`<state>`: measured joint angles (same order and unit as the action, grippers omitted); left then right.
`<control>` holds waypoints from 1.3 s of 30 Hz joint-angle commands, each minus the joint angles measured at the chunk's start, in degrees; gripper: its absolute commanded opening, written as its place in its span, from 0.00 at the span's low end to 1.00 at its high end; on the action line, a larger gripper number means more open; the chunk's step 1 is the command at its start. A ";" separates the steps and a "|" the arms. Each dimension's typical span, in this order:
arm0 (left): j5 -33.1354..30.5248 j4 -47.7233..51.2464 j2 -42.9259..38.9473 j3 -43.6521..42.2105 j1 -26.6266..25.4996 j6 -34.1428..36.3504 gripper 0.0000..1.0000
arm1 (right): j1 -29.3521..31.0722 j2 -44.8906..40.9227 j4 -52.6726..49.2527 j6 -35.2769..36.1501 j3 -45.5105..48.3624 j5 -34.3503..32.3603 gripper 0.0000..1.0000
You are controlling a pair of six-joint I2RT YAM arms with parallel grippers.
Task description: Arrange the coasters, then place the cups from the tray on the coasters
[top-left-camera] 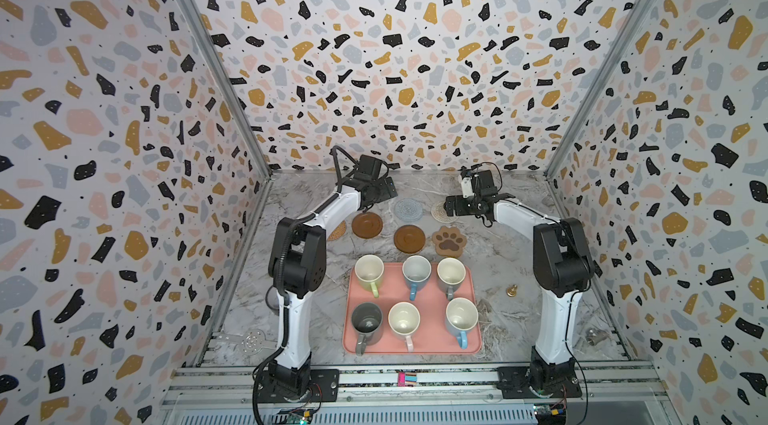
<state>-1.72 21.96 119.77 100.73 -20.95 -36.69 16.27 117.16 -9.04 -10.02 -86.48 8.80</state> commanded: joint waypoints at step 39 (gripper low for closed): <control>-2.03 -3.81 -5.99 -9.14 2.71 -0.33 1.00 | 11.08 19.40 -35.31 20.36 -28.12 35.95 0.99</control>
<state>-4.80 17.96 114.02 91.20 -18.57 -38.20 26.83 135.55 -39.13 9.32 -112.73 43.05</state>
